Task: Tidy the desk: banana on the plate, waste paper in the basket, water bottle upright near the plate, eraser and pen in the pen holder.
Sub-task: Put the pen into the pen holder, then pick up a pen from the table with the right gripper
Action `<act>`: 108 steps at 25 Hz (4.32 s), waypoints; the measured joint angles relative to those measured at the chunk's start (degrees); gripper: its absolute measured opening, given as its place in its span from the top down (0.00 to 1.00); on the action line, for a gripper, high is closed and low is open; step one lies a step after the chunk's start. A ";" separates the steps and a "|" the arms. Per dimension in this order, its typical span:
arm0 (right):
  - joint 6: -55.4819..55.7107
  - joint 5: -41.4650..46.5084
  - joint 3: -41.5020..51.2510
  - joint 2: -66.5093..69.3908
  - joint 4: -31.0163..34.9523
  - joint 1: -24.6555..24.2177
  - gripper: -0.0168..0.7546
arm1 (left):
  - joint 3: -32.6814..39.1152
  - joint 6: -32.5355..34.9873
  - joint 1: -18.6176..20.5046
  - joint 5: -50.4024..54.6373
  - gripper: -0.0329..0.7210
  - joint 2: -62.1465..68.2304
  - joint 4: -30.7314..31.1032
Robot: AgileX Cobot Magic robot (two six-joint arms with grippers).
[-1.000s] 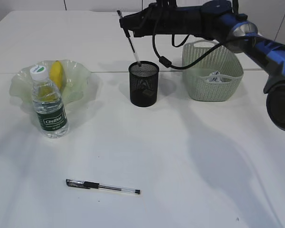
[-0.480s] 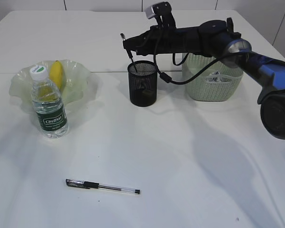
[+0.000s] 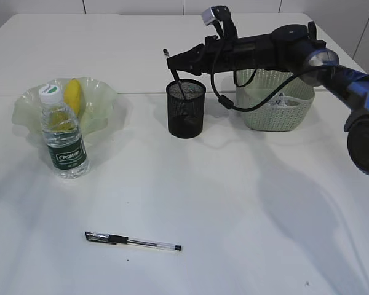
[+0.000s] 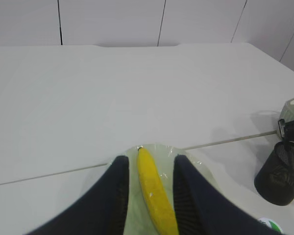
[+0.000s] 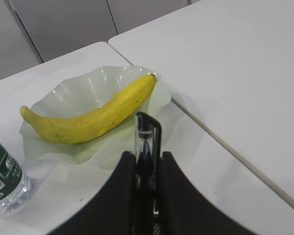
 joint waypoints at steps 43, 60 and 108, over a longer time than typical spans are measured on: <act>26.92 11.73 -2.40 -14.46 -20.27 -1.64 0.56 | 0.00 0.00 0.00 -2.54 0.67 0.00 -1.81; 36.42 12.81 -2.49 -24.28 -33.77 2.64 0.56 | 0.00 0.00 0.00 -2.99 0.67 0.00 -4.81; 38.40 13.86 -2.52 -42.61 -35.31 2.64 0.57 | 0.00 0.00 0.00 1.85 0.67 0.00 -4.91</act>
